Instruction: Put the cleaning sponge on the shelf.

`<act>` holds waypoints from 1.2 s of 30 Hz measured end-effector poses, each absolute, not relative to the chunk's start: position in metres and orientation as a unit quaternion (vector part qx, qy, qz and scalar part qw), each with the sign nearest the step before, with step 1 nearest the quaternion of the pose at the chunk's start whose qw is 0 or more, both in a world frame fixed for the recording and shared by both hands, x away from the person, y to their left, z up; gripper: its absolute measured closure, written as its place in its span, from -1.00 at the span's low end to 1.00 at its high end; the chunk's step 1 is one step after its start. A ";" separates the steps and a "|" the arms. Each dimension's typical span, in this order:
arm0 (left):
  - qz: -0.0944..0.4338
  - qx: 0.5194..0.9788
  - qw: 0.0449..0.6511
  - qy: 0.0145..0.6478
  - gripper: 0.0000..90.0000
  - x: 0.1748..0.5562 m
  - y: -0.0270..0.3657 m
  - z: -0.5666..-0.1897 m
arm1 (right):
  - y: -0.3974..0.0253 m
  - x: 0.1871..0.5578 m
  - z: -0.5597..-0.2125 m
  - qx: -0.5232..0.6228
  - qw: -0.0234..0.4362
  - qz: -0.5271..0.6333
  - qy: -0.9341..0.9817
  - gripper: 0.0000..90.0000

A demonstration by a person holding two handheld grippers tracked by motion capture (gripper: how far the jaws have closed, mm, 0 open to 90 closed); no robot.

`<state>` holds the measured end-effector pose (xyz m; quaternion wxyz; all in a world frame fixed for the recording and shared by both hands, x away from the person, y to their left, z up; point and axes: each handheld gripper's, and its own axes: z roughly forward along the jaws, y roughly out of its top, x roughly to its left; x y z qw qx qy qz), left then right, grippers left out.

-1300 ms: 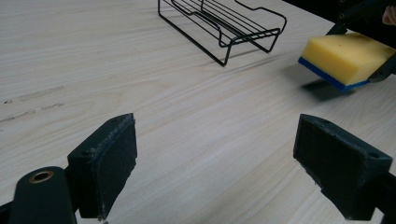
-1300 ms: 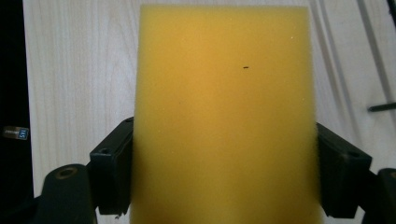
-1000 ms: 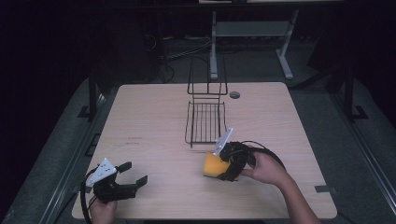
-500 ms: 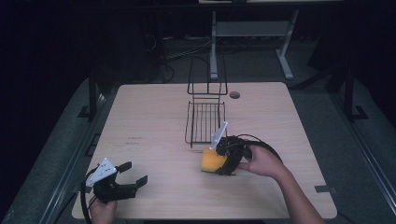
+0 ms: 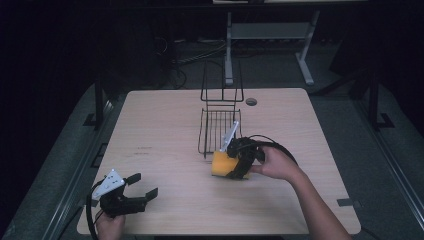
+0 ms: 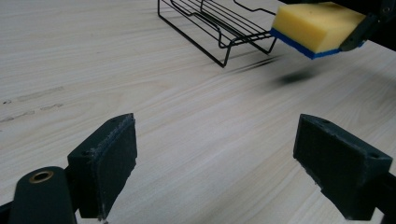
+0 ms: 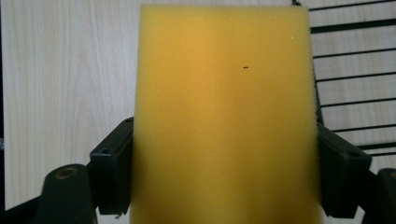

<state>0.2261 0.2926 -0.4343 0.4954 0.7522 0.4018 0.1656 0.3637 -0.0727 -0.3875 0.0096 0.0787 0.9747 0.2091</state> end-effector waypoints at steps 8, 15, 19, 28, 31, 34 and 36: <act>0.166 0.752 0.495 0.403 -0.71 0.226 0.294 -0.434 | -0.067 0.373 -0.386 0.076 0.010 0.207 0.975 -0.52; 0.166 0.751 0.497 0.403 -0.71 0.226 0.294 -0.434 | -0.063 0.380 -0.385 0.079 0.011 0.206 0.975 -0.52; 0.165 0.751 0.497 0.403 -0.71 0.226 0.294 -0.434 | -0.063 0.384 -0.385 0.083 0.007 0.210 0.974 -0.52; 0.166 0.751 0.497 0.402 -0.71 0.226 0.293 -0.434 | -0.061 0.391 -0.382 0.086 0.011 0.204 0.975 -0.52; 0.166 0.751 0.497 0.402 -0.71 0.226 0.294 -0.434 | -0.060 0.395 -0.380 0.083 0.013 0.204 0.975 -0.52; 0.166 0.750 0.498 0.402 -0.71 0.226 0.294 -0.434 | -0.058 0.398 -0.379 0.084 0.014 0.201 0.976 -0.52; 0.166 0.750 0.498 0.402 -0.71 0.226 0.294 -0.434 | -0.057 0.400 -0.378 0.084 0.016 0.199 0.976 -0.52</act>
